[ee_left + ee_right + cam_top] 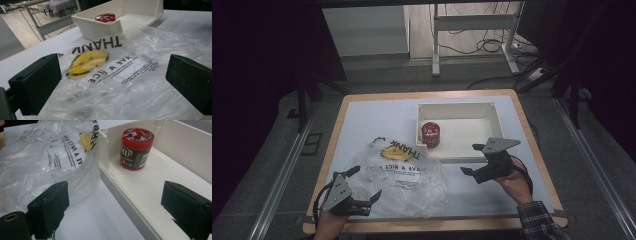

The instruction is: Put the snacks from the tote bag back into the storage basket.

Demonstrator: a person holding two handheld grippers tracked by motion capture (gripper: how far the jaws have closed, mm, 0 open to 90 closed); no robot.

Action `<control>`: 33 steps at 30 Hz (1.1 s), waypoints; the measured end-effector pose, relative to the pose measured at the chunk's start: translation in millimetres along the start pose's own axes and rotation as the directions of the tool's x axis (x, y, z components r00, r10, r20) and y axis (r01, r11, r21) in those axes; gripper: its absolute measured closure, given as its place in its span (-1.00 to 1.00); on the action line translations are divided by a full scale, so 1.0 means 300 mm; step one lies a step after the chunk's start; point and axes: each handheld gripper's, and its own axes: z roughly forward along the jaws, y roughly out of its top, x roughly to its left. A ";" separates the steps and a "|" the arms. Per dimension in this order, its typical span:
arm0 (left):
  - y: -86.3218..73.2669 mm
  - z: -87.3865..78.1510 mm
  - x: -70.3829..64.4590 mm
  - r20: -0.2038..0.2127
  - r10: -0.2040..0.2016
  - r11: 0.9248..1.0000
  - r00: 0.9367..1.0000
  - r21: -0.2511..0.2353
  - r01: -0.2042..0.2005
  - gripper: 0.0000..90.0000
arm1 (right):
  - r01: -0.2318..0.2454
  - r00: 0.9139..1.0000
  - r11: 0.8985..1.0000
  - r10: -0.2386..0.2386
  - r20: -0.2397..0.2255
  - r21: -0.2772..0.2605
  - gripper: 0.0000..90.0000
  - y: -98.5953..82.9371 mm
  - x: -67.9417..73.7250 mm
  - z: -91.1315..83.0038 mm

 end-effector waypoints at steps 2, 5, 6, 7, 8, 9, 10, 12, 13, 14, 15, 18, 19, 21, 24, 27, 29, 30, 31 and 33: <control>-0.001 0.001 0.000 -0.001 0.002 1.000 1.000 0.002 -0.002 -1.00 | -0.006 1.000 1.000 0.006 -0.001 -0.011 -0.83 -0.006 -0.001 -0.009; -0.001 0.001 -0.001 -0.001 0.002 1.000 1.000 0.001 -0.002 -1.00 | -0.014 1.000 1.000 0.014 0.000 -0.016 -0.84 -0.016 -0.002 -0.021; -0.001 0.002 -0.001 -0.001 0.002 1.000 1.000 0.002 -0.002 -1.00 | -0.015 1.000 1.000 0.015 0.001 -0.018 -0.84 -0.018 -0.001 -0.024; -0.001 0.002 -0.001 -0.001 0.002 1.000 1.000 0.002 -0.002 -1.00 | -0.016 1.000 1.000 0.016 0.001 -0.020 -0.85 -0.022 -0.002 -0.028; -0.001 0.002 -0.001 -0.001 0.002 1.000 1.000 0.001 -0.002 -1.00 | -0.020 1.000 0.999 0.020 0.000 -0.025 -0.86 -0.026 -0.002 -0.031; -0.001 0.002 -0.001 -0.001 0.001 1.000 1.000 0.001 -0.001 -1.00 | -0.023 1.000 0.999 0.023 -0.001 -0.028 -0.87 -0.030 -0.002 -0.034; -0.001 0.002 -0.001 -0.001 0.001 1.000 1.000 0.001 -0.001 -1.00 | -0.028 1.000 0.999 0.028 -0.001 -0.033 -0.88 -0.036 -0.003 -0.039; -0.001 0.002 -0.001 -0.001 0.002 1.000 1.000 0.002 -0.002 -1.00 | -0.034 0.999 0.999 0.034 0.000 -0.035 -0.89 -0.044 -0.003 -0.044; -0.002 0.002 -0.001 0.000 0.002 1.000 1.000 0.002 -0.002 -1.00 | -0.037 0.999 0.999 0.037 0.003 -0.039 -0.89 -0.049 -0.003 -0.048; -0.002 0.002 -0.001 0.000 0.002 1.000 1.000 0.002 -0.002 -1.00 | -0.041 0.999 0.998 0.041 0.007 -0.043 -0.90 -0.056 -0.004 -0.054; -0.002 0.002 -0.001 0.001 0.002 1.000 1.000 0.002 -0.002 -1.00 | -0.042 0.999 0.998 0.043 0.009 -0.045 -0.90 -0.060 -0.004 -0.059; -0.003 0.004 0.000 0.002 0.002 1.000 1.000 0.007 -0.002 -1.00 | -0.058 0.998 0.996 0.059 0.017 -0.061 -0.91 -0.076 -0.006 -0.077; -0.003 0.004 0.000 0.001 0.001 1.000 1.000 0.008 -0.001 -1.00 | -0.065 0.998 0.996 0.067 0.017 -0.066 -0.92 -0.084 -0.007 -0.083; -0.004 0.007 -0.001 0.001 -0.003 1.000 1.000 0.010 0.003 -1.00 | -0.078 0.997 0.995 0.080 0.024 -0.068 -0.92 -0.098 -0.008 -0.094; -0.006 0.010 0.000 -0.002 -0.005 1.000 1.000 0.021 0.005 -1.00 | -0.089 0.995 0.994 0.091 0.033 -0.059 -0.92 -0.118 -0.009 -0.109; -0.006 0.011 0.001 -0.002 -0.004 1.000 1.000 0.020 0.004 -1.00 | -0.101 0.994 0.993 0.103 0.040 -0.053 -0.92 -0.142 -0.007 -0.124; -0.007 0.011 0.002 -0.004 -0.003 1.000 1.000 0.022 0.003 -1.00 | -0.104 0.993 0.994 0.106 0.050 -0.046 -0.93 -0.155 -0.005 -0.134; -0.007 0.011 0.002 -0.004 -0.003 1.000 1.000 0.022 0.003 -1.00 | -0.107 0.993 0.993 0.110 0.049 -0.046 -0.92 -0.160 -0.004 -0.137; -0.007 0.011 0.002 -0.004 -0.004 1.000 1.000 0.021 0.004 -1.00 | -0.110 0.992 0.993 0.112 0.051 -0.045 -0.93 -0.167 -0.004 -0.142; -0.007 0.012 0.003 -0.004 -0.004 1.000 1.000 0.022 0.004 -1.00 | -0.113 0.992 0.993 0.115 0.058 -0.044 -0.93 -0.176 -0.004 -0.150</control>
